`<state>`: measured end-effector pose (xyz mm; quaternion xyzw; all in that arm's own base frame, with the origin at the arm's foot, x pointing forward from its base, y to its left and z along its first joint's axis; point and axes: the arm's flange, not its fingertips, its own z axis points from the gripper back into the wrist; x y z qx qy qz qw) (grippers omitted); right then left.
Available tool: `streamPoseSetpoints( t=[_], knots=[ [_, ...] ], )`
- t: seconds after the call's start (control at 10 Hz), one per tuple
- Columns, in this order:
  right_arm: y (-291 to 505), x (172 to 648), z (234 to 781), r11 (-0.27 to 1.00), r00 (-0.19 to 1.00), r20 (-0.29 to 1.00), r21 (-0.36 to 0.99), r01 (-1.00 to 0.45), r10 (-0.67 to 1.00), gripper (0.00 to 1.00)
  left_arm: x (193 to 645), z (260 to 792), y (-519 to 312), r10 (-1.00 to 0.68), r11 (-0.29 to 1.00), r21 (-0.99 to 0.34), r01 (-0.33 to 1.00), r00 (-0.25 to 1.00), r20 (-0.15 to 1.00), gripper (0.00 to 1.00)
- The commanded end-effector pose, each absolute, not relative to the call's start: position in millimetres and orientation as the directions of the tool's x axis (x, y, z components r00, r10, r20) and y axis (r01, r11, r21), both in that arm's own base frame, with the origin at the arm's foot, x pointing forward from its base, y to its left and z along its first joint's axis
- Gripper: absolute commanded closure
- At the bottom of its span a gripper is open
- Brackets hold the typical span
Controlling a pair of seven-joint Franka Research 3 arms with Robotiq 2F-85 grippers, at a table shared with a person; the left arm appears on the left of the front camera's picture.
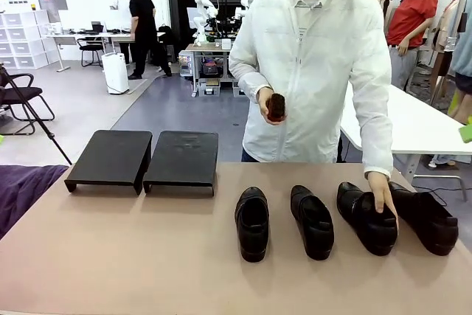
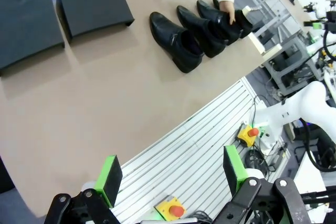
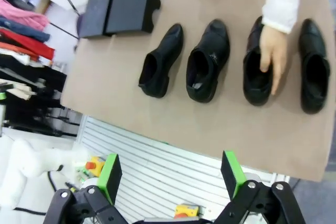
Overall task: Organize the shoes by placing them on the stand.
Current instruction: Pick up one Shoe and place it in the middle of the table.
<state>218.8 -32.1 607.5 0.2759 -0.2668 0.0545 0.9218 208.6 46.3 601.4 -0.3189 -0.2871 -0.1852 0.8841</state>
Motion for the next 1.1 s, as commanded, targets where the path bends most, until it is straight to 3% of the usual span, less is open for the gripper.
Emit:
streamPoseSetpoints(
  t=[0.0, 0.2, 0.6, 0.8, 1.0],
  knots=[
    [10.6, 279.9, 599.1, 0.877, 0.861, 0.509, 0.404, -0.259, 0.02, 0.0, 208.5, 602.4, 48.1, -0.152, 0.713, -0.462, 0.528, 0.759, 0.633, 0.0],
    [-18.3, 270.3, 614.5, 0.885, 0.862, 0.507, 0.41, -0.222, -0.019, 0.0, 208.5, 602.4, 48.1, -0.152, 0.713, -0.462, 0.528, 0.759, 0.633, 0.0],
    [-109.2, 163.9, 618.0, 0.87, 0.828, 0.5, 0.491, -0.03, -0.254, 0.0, 208.5, 602.4, 48.1, -0.152, 0.713, -0.462, 0.528, 0.759, 0.633, 0.0],
    [-119.0, 158.0, 597.3, 0.85, 0.813, 0.475, 0.524, 0.046, -0.337, 0.0, 208.5, 602.4, 48.1, -0.152, 0.713, -0.462, 0.528, 0.759, 0.633, 0.0],
    [-108.7, 176.2, 592.2, 0.845, 0.815, 0.486, 0.535, 0.007, -0.314, 0.0, 208.5, 602.4, 48.1, -0.152, 0.713, -0.462, 0.528, 0.759, 0.633, 0.0]
  ],
)
